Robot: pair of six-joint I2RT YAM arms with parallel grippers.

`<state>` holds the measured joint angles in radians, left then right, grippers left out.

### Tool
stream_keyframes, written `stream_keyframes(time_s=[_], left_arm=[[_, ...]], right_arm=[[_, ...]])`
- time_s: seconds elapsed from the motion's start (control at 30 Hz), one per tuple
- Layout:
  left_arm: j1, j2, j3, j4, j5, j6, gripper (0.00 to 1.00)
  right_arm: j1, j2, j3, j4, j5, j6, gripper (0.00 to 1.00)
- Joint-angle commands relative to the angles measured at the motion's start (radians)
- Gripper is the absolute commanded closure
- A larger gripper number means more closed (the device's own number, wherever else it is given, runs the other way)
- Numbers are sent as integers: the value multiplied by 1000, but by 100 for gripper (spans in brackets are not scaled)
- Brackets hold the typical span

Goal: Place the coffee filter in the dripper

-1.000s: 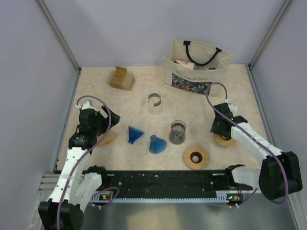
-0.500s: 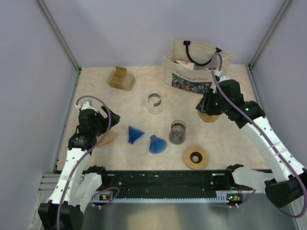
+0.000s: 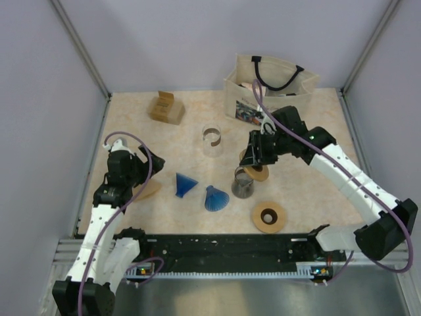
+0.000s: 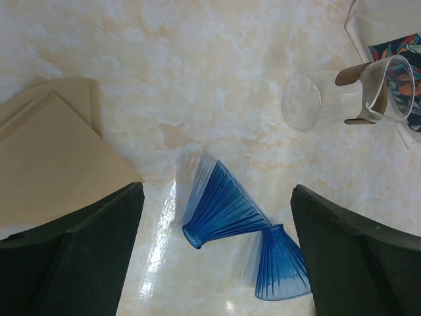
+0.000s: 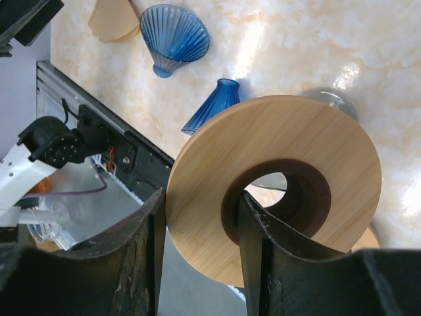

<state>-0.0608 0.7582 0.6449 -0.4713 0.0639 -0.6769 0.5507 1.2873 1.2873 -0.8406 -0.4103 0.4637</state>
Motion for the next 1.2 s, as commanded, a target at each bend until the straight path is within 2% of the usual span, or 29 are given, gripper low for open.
stream_keyframes(time_s=[0.0, 0.27, 0.6, 1.17], left_arm=[[-4, -16, 7, 23, 10, 17, 1], [-4, -20, 4, 20, 10, 19, 1], [-4, -20, -2, 14, 2, 16, 1], [-4, -11, -4, 14, -9, 16, 1]], right_arm=[[63, 27, 78, 17, 51, 0, 87], [184, 124, 130, -9, 283, -7, 87], [253, 199, 145, -43, 436, 1, 85], [301, 254, 113, -12, 488, 30, 82]])
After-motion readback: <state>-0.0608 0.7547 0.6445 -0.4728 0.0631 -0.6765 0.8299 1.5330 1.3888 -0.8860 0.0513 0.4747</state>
